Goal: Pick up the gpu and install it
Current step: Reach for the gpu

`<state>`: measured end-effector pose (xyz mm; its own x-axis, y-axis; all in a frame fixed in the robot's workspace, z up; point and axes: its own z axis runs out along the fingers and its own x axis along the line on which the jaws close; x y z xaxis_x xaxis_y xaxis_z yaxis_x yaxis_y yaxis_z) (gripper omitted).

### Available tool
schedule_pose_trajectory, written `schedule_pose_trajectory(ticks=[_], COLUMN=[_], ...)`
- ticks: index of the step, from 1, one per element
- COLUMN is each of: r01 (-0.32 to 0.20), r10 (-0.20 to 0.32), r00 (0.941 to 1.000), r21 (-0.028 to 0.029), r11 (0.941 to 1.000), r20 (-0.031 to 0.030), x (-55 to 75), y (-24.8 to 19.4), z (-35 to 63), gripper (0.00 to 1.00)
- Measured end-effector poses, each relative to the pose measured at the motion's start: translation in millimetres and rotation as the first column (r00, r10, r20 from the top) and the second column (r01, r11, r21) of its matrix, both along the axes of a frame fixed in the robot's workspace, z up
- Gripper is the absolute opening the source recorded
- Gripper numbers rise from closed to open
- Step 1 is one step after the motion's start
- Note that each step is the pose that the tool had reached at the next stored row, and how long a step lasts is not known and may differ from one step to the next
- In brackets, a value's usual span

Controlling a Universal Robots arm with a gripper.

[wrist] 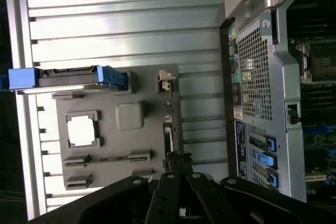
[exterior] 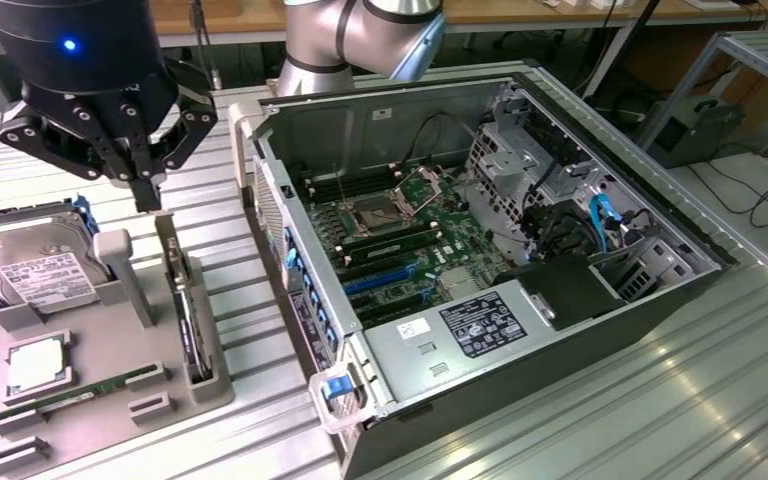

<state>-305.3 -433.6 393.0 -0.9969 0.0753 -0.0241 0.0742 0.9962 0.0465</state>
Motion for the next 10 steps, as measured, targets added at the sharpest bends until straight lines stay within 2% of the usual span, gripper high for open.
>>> schedule_pose_trajectory(ticks=[3, 10], r01=[0.0, 0.0], r10=[0.0, 0.0], r00=[1.0, 1.0], r21=[-0.0001, 0.0], r11=[1.0, 1.0], r20=[-0.0002, -0.0001], x=[-2.9, -5.7], y=[1.7, 1.7], z=[-0.1, -0.2], gripper=[0.11, 0.11])
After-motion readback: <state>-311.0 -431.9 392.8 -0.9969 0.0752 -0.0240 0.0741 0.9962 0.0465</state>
